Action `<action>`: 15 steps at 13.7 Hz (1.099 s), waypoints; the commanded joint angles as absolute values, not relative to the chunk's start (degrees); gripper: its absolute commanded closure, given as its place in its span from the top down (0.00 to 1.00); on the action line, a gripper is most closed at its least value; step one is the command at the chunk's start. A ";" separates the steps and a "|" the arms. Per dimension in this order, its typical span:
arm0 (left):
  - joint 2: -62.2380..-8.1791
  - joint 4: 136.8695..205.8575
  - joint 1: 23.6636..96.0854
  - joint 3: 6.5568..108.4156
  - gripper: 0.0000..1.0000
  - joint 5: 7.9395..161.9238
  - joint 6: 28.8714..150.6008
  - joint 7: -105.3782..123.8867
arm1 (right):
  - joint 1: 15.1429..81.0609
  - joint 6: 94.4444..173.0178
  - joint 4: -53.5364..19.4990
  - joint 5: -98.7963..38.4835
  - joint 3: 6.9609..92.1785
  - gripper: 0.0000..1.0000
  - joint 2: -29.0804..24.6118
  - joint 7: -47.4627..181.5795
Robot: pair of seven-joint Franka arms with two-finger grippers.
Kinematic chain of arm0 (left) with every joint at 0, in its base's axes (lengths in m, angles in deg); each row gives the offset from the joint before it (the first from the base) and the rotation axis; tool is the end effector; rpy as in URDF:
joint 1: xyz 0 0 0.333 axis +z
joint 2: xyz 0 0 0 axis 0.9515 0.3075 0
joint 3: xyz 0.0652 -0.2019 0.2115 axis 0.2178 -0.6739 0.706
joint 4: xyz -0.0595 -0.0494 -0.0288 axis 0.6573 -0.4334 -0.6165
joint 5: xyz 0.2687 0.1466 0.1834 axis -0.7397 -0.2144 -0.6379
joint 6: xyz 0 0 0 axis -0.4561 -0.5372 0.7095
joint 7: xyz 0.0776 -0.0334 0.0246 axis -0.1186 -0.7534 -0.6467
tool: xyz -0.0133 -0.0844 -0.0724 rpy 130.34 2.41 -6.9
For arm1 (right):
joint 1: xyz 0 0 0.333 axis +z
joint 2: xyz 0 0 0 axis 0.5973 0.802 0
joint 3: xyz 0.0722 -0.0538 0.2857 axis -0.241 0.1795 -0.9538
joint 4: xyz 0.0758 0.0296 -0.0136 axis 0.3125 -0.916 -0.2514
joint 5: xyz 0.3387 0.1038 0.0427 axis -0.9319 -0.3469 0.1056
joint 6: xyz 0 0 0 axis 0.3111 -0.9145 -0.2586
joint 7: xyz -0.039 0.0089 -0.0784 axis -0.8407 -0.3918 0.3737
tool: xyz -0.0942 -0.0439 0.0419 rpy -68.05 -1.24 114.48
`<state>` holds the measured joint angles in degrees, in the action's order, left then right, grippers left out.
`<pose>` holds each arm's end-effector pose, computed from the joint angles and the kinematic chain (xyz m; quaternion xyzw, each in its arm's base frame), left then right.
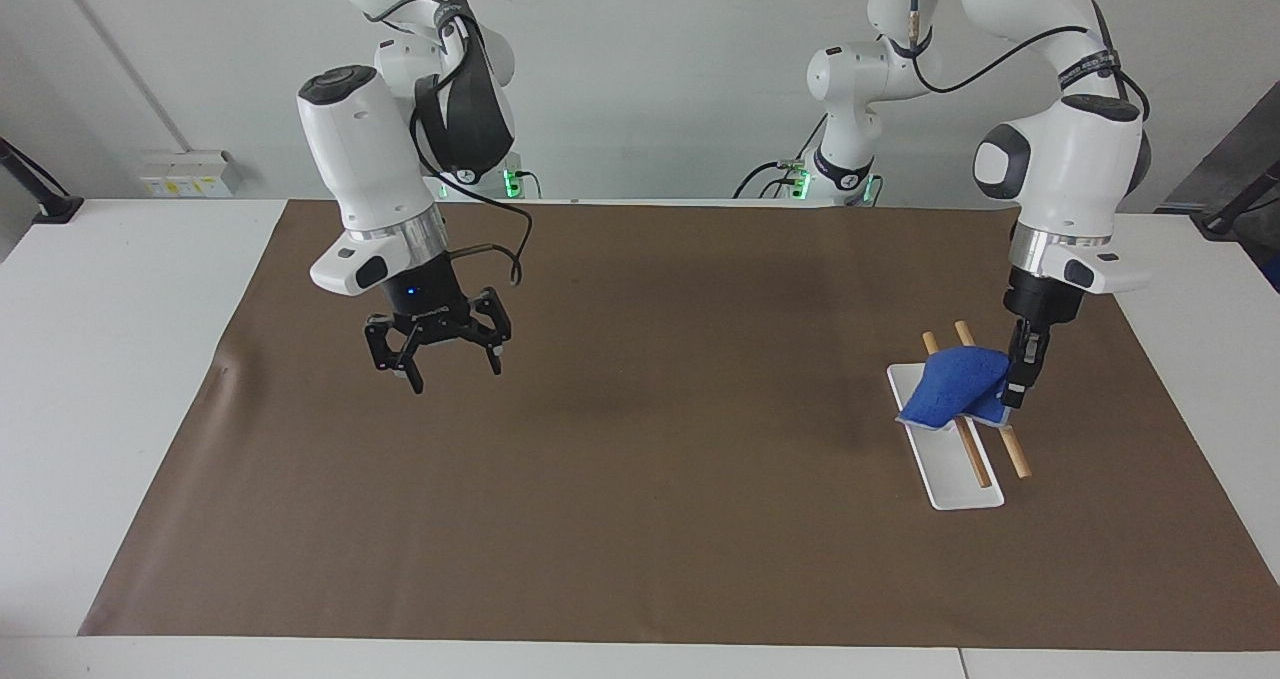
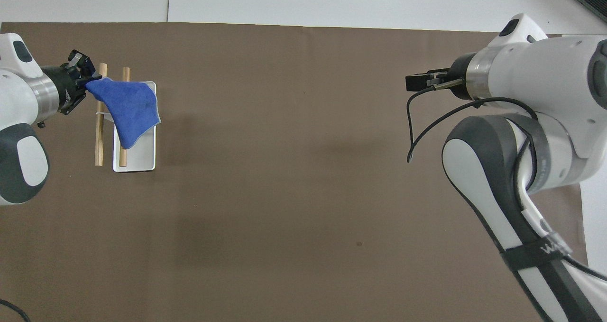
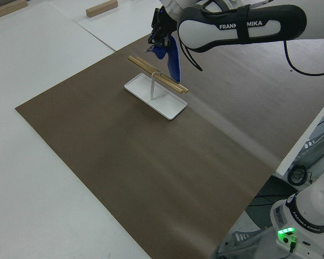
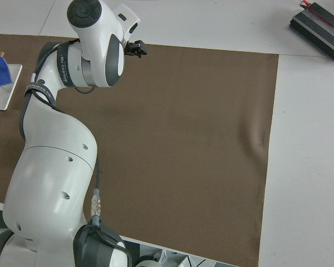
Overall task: Right arm passes towel to left arm to hang
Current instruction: 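Open the right gripper and withdraw it while the left gripper holds towel, then drape the towel over the rack crossbar with the left gripper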
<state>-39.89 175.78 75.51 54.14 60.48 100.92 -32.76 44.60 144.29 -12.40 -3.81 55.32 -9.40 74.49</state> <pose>0.5854 -0.0283 0.4776 0.8544 0.4471 0.2239 0.1414 0.5938 0.0997 0.5223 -0.9805 -0.0685 -0.1777 0.0482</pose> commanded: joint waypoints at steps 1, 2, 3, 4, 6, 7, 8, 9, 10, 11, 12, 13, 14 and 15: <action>-39.21 175.10 75.34 54.19 0.00 61.64 102.00 -31.46 | 44.32 137.80 -12.85 -0.54 57.03 1.00 -13.09 82.32; -39.12 175.10 75.34 54.19 0.00 61.64 102.26 -31.46 | 44.24 133.16 -10.76 1.03 58.08 1.00 -13.35 83.22; -38.86 174.93 75.43 54.19 0.00 61.64 102.78 -31.38 | 43.45 128.16 -8.30 2.96 58.18 1.00 -13.36 83.49; -37.98 174.84 75.43 54.19 0.00 61.64 104.35 -31.38 | 42.84 123.06 -5.93 4.37 58.61 1.00 -13.62 83.41; -36.83 174.14 75.43 54.19 0.00 61.64 106.13 -31.46 | 42.74 116.09 -4.15 4.48 62.38 1.00 -16.33 82.53; -36.66 174.14 75.34 54.19 0.00 61.55 106.22 -31.46 | 42.22 113.37 -4.06 4.04 63.09 1.00 -18.00 81.40; -36.57 174.05 75.34 54.19 0.00 61.55 106.39 -31.64 | 40.47 110.90 -4.06 3.51 63.10 1.00 -19.15 80.17; -36.57 173.96 75.34 54.19 0.00 61.64 106.48 -31.99 | 39.41 109.31 -4.14 3.25 62.92 1.00 -20.03 80.15; -36.31 173.44 75.43 54.19 0.00 61.64 107.09 -32.08 | 39.23 110.60 -5.80 2.90 63.10 1.00 -20.73 80.07; -35.61 172.83 75.52 54.36 0.00 61.64 107.97 -31.99 | 39.14 111.57 -6.42 2.89 63.10 1.00 -20.30 79.98; -35.51 172.38 75.52 54.71 0.00 61.73 108.23 -31.99 | 39.14 110.54 -5.65 2.98 63.10 1.00 -19.26 80.07; -35.34 172.03 75.52 55.06 0.00 62.60 108.32 -31.99 | 39.14 110.01 -5.55 2.89 62.84 1.00 -18.46 80.50; -35.25 171.94 75.52 55.15 0.00 63.48 108.85 -32.25 | 39.14 110.35 -5.99 2.89 62.66 1.00 -18.54 80.68; -34.81 171.33 75.52 55.15 0.00 63.57 109.37 -32.34 | 39.22 110.26 -6.34 2.55 62.66 1.00 -18.80 81.20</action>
<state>-36.54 173.28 75.52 54.92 62.03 107.73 -32.80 39.69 110.37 -5.50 3.20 63.20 -18.54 80.97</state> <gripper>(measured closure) 0.974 0.000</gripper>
